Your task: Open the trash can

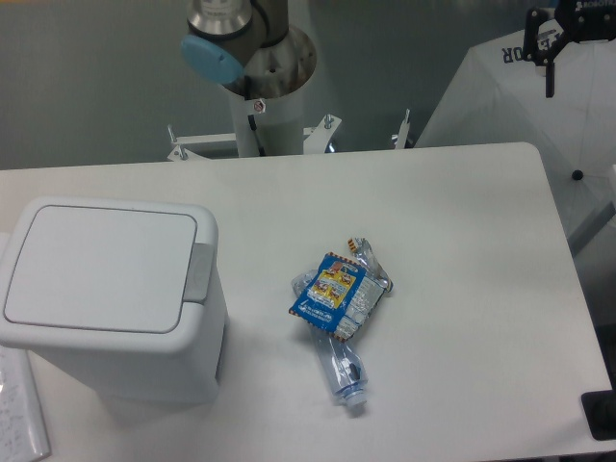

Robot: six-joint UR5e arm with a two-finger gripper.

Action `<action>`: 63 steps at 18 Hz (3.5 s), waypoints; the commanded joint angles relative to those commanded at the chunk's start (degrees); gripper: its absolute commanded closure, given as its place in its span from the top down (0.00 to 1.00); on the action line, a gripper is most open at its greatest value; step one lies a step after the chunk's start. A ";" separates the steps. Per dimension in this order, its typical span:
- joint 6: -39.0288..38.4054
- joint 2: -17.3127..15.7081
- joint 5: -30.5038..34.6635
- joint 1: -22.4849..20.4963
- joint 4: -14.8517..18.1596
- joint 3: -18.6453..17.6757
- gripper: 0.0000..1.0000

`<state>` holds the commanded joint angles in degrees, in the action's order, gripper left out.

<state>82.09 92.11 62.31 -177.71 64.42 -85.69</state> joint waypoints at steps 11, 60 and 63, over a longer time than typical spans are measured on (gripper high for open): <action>-24.22 0.35 -0.18 8.07 -0.78 0.44 1.00; -80.60 6.32 -0.53 39.81 -13.01 -7.21 1.00; -80.51 6.68 -0.53 39.99 -13.01 -7.21 1.00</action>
<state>1.58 98.79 61.79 -137.72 51.42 -92.90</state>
